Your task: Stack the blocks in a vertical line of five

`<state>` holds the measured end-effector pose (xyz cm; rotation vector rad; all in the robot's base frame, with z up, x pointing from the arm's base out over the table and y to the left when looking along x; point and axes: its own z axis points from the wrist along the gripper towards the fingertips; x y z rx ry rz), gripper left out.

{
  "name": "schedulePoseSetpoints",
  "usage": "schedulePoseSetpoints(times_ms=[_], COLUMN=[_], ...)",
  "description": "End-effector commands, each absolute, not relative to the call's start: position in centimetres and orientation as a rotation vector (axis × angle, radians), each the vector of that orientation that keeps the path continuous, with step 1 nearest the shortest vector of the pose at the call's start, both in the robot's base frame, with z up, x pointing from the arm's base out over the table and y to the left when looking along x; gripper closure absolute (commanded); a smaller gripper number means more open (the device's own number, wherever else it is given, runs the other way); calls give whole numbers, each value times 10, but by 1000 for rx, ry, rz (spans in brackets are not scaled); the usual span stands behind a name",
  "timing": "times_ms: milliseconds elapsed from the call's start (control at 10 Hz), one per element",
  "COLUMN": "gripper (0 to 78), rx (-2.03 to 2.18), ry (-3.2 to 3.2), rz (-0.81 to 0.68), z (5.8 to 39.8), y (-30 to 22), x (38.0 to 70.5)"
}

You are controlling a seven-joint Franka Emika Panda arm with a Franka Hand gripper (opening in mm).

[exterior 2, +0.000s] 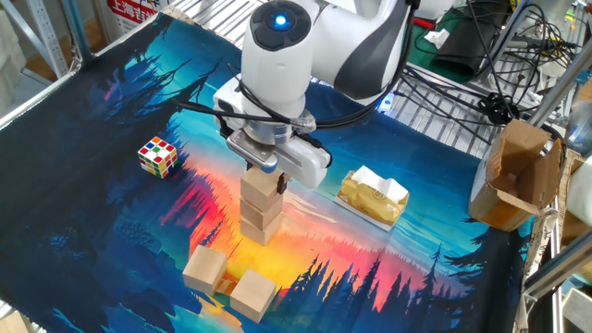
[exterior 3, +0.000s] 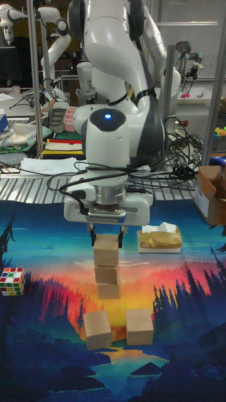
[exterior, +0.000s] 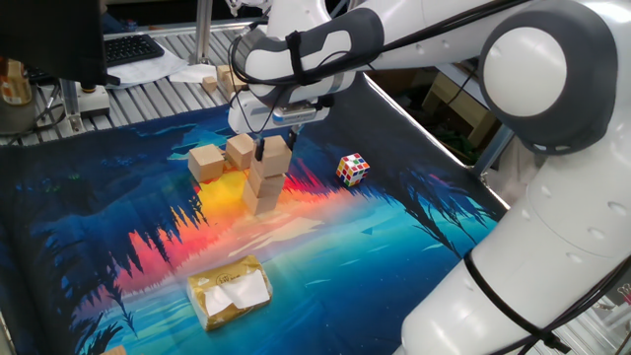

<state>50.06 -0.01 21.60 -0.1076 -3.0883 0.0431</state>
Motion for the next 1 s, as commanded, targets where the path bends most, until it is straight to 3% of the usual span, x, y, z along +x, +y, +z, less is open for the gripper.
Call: schedulePoseSetpoints(times_ms=[100,1000], gripper=[764,764], rx=[-111,-150], ry=[-3095,-3097], rz=[33,12], z=[217,213], y=[-2,0], x=[505,505])
